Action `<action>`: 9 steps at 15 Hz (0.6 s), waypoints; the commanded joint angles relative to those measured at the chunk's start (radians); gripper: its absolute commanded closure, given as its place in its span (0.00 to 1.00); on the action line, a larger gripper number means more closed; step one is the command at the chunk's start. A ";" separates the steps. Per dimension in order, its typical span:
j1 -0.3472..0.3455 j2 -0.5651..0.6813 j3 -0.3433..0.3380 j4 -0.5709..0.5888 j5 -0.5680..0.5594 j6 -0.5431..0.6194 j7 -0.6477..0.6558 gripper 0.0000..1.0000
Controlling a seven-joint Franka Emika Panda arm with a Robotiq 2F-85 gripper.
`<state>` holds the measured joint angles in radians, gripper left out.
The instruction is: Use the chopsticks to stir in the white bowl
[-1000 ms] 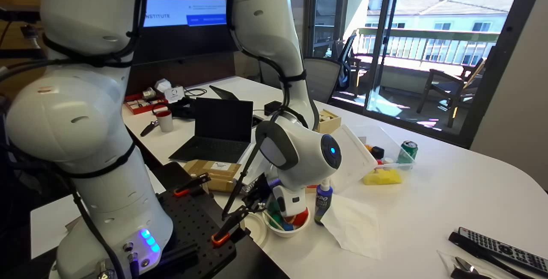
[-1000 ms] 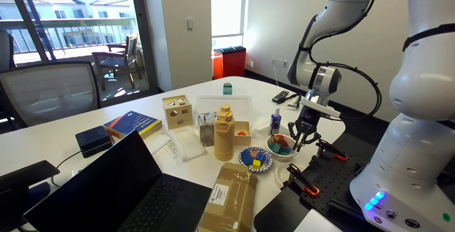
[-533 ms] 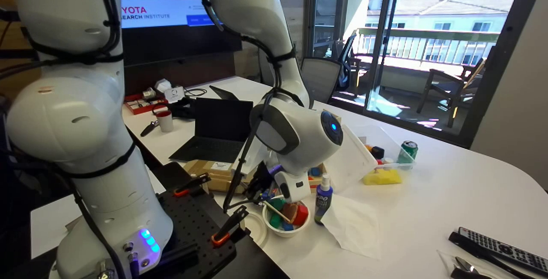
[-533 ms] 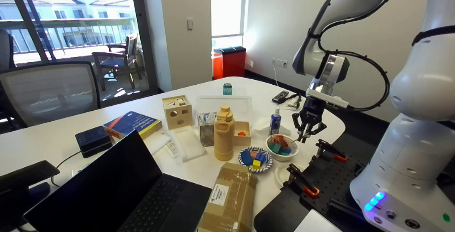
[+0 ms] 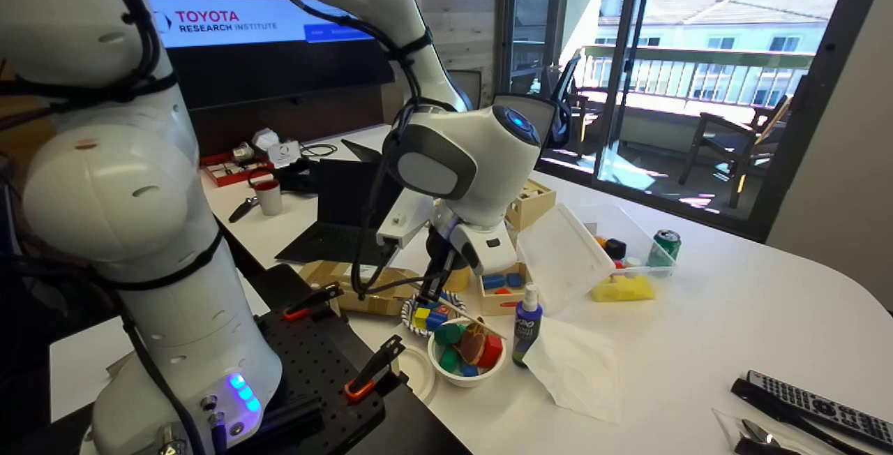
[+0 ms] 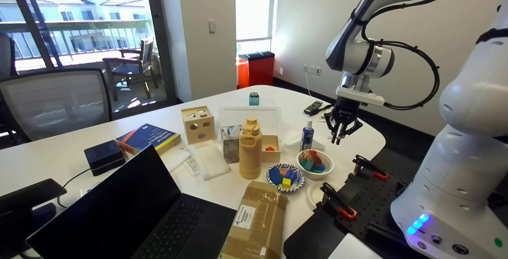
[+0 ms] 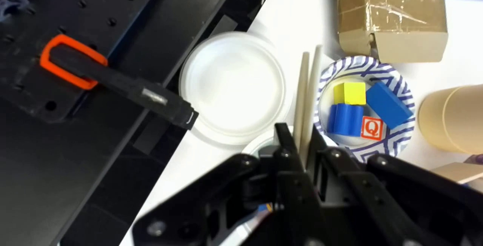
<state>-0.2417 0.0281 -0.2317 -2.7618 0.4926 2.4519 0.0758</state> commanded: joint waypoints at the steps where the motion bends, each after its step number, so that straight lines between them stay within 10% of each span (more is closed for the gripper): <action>1: 0.002 0.090 0.001 0.026 -0.019 0.075 -0.003 0.97; 9: -0.032 0.290 0.015 0.103 -0.065 0.232 -0.038 0.97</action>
<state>-0.2435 0.2341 -0.2327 -2.7204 0.4393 2.6644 0.0656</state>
